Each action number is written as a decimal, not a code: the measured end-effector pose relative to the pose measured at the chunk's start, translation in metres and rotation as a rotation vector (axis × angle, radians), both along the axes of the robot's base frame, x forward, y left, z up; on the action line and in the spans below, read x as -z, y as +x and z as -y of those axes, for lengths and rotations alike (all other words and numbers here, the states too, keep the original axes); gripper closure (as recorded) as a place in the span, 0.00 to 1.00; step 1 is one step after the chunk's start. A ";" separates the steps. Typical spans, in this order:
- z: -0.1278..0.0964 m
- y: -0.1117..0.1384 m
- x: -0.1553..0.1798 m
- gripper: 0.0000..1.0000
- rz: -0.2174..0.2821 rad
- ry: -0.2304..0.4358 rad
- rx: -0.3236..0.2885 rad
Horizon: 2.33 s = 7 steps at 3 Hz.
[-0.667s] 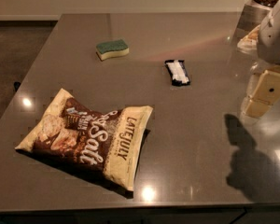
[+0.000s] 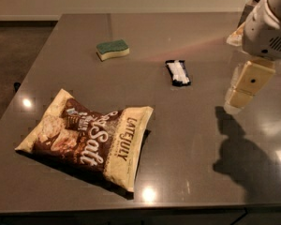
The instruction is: Move sponge near brown chip bag
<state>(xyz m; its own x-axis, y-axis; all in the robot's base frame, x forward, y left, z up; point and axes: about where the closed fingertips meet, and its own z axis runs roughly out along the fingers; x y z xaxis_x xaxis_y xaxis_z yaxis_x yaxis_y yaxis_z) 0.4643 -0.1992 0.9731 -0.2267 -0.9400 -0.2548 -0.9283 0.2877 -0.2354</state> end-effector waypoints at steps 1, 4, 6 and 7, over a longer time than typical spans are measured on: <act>-0.024 0.031 0.004 0.00 -0.002 0.079 0.010; -0.095 0.119 0.020 0.00 0.119 0.344 0.185; -0.097 0.125 0.018 0.00 0.122 0.355 0.210; -0.110 0.163 0.025 0.00 0.138 0.390 0.245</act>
Offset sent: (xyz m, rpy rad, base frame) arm 0.1042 0.0781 -0.0154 0.2481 -0.0565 -0.1096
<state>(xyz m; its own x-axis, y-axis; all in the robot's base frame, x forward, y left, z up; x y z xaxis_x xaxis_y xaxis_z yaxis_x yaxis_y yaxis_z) 0.6275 -0.0890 0.9483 -0.3686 -0.6916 -0.6211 -0.7900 0.5853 -0.1828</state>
